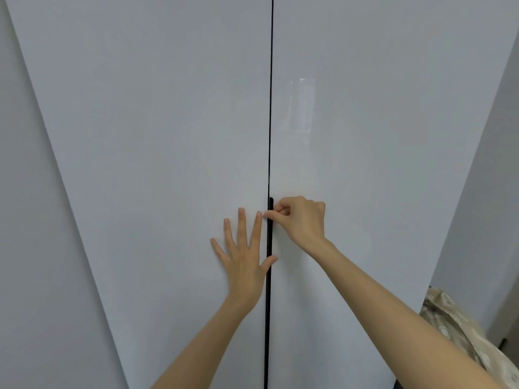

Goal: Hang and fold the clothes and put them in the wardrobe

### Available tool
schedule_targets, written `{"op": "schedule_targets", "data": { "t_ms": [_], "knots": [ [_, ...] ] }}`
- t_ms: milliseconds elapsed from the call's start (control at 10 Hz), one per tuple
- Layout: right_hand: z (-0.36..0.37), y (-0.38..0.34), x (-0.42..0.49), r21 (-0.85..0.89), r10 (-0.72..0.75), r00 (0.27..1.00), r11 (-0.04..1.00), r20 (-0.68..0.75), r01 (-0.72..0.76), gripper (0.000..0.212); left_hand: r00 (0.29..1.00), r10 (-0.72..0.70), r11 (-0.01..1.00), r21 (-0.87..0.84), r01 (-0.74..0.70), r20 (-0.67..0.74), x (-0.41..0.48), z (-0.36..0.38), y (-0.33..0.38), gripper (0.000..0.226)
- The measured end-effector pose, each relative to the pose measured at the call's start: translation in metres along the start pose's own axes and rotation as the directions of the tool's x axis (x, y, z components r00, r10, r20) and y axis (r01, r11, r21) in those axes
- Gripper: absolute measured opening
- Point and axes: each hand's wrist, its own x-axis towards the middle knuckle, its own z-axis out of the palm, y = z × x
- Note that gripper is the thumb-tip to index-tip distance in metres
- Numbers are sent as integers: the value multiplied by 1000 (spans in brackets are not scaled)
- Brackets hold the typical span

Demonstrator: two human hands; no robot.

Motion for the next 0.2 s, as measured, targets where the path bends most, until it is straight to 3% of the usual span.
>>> {"op": "schedule_targets", "data": {
  "t_ms": [100, 200],
  "knots": [
    [-1, -2, -4, -11, 15, 999, 1000, 46, -15, 21, 997, 2, 1000, -1, -2, 71, -2, -5, 0, 107],
    [-5, -5, -14, 82, 82, 988, 992, 134, -94, 27, 983, 34, 998, -51, -25, 182, -5, -23, -8, 103]
  ]
}}
